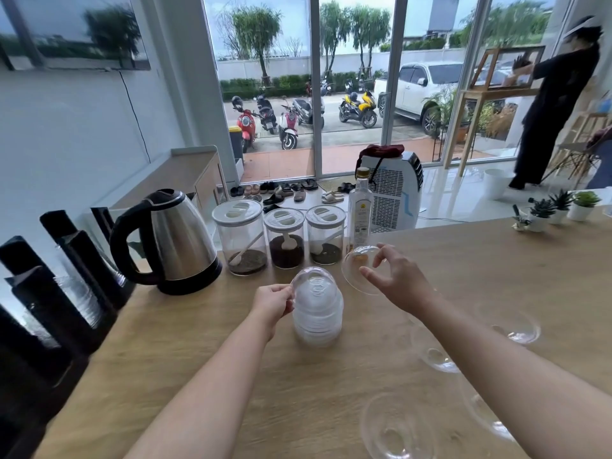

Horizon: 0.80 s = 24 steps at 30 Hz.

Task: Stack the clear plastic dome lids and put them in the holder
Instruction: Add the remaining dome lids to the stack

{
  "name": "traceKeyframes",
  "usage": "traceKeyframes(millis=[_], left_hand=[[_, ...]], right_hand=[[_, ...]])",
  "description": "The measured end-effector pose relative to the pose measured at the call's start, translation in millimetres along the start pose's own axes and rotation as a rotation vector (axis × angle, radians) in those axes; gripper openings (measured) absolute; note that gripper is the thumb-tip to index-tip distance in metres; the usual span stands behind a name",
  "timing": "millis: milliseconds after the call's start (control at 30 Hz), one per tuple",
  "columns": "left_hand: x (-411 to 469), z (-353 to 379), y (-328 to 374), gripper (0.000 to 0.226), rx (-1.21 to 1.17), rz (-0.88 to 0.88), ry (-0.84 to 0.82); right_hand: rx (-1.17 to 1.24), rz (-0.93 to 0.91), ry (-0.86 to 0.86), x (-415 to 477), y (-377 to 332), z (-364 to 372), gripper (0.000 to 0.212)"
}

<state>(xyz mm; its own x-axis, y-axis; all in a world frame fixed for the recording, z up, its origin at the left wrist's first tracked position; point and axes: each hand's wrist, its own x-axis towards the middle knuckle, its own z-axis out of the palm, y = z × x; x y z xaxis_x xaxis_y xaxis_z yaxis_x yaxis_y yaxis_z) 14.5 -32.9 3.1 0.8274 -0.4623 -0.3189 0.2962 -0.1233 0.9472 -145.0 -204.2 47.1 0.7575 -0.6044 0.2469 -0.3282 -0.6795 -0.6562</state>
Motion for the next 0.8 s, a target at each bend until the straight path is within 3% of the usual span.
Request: traceKeyframes(millis=[400,600,800], left_hand=[[10,4,-10,0.006,0.124,0.017,0.075],[14,-1,-18,0.016,0.168,0.027,0.093],[6,-12,-7,0.011,0.282,0.188,0.109]], right_hand=[[0.003,0.011,-0.065,0,7,8,0.028],[0.008,-0.008,-0.08,4,3,11,0.028],[0.011,-0.107,-0.131,12,-20,22,0.028]])
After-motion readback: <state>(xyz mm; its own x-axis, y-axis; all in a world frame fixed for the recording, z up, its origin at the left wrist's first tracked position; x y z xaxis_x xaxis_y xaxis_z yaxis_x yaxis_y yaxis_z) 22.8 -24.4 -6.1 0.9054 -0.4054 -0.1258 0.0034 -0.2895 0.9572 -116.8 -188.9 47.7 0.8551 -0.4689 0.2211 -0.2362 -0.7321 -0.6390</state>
